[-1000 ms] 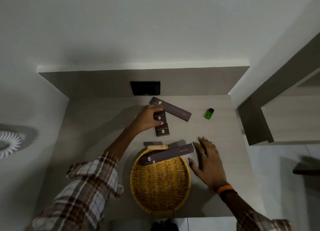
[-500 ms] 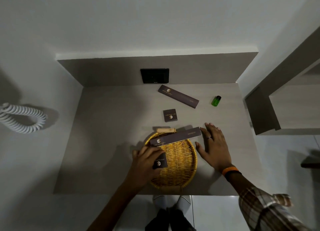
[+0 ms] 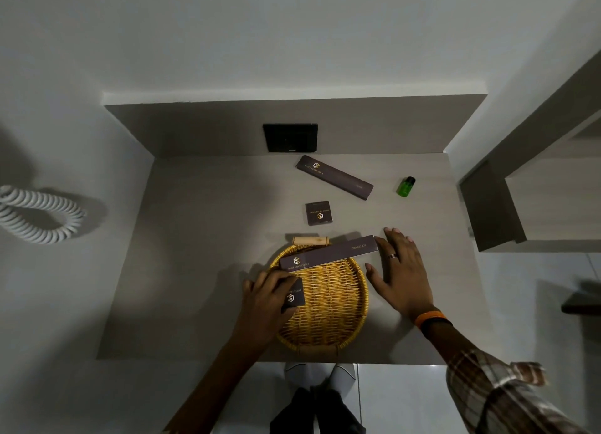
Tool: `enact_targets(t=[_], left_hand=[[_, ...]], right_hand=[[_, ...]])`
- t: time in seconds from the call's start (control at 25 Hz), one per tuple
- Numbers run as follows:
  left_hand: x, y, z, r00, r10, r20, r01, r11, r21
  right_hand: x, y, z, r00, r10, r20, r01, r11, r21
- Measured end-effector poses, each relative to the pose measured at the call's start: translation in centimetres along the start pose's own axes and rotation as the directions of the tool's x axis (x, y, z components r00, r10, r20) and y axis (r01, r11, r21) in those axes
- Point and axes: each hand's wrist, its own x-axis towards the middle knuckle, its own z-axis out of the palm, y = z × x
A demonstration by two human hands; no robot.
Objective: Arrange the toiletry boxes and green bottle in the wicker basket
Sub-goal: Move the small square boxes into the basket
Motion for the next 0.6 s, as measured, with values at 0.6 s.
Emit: enact_targets(t=[0.6], left_hand=[[19.5, -0.4, -2.5, 0.975, 0.064, 0.211, -0.034, 0.989, -0.146]], right_hand=[[0.0, 0.4, 0.3, 1.000, 0.003, -0.013, -0.003, 1.000, 0.029]])
